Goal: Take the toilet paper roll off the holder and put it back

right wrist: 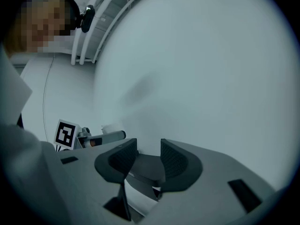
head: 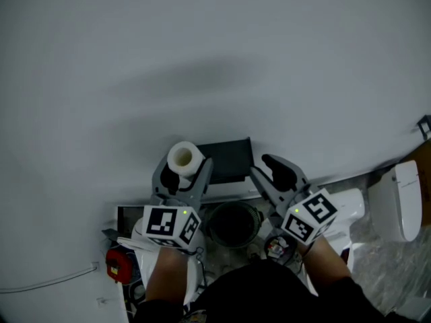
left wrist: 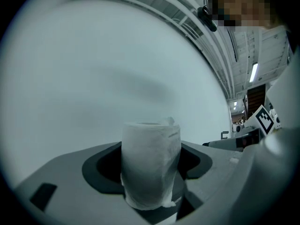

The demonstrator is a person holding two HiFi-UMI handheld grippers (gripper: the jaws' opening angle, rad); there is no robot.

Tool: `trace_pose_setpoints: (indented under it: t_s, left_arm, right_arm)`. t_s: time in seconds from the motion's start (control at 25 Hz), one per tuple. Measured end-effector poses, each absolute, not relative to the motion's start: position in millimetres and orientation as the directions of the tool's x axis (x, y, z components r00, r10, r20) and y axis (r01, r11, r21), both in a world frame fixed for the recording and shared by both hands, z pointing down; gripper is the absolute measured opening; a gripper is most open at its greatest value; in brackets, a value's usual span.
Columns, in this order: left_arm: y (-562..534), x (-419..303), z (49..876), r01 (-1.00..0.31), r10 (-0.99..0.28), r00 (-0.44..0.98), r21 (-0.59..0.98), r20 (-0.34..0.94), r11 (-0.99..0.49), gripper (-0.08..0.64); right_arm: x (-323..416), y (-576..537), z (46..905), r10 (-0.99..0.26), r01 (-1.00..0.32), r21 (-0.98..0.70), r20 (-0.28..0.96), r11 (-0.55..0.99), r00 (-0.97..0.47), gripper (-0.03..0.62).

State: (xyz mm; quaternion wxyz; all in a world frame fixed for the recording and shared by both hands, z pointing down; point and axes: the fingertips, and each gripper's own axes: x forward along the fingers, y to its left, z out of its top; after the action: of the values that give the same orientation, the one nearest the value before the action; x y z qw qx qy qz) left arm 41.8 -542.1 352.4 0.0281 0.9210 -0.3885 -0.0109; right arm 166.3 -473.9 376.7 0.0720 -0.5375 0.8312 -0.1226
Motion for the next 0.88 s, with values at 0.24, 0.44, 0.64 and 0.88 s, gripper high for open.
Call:
trace_pose_setpoints:
  t_s: [0.24,0.44,0.64,0.88]
  left_arm:
    - [-559.1,56.5,366.9,-0.726,-0.726,0.687,0.059,0.015,-0.686,0.318]
    - [-562.4,54.6,373.5,-0.743,-0.742,0.669,0.018,0.029,-0.669,0.316]
    - [-566.6,52.4,389.4,-0.756,-0.753,0.655,0.023,0.061,-0.655,0.318]
    - [-567.2,51.6,388.0,-0.752,-0.75,0.659,0.036,0.053,-0.658,0.318]
  right_arm:
    - [183.3,-485.8,385.0,-0.915,-0.88,-0.288,0.026,0.378,-0.402,0.153]
    - [185.3,-486.3,385.9,-0.917,-0.881,-0.291,0.033,0.372,-0.398,0.152]
    - [187.6,-487.9,392.7,-0.918,-0.882,-0.298,0.041,0.367,-0.395,0.152]
    - [186.1,-490.0,392.1,-0.918,-0.882,-0.298,0.044,0.365,-0.395,0.152]
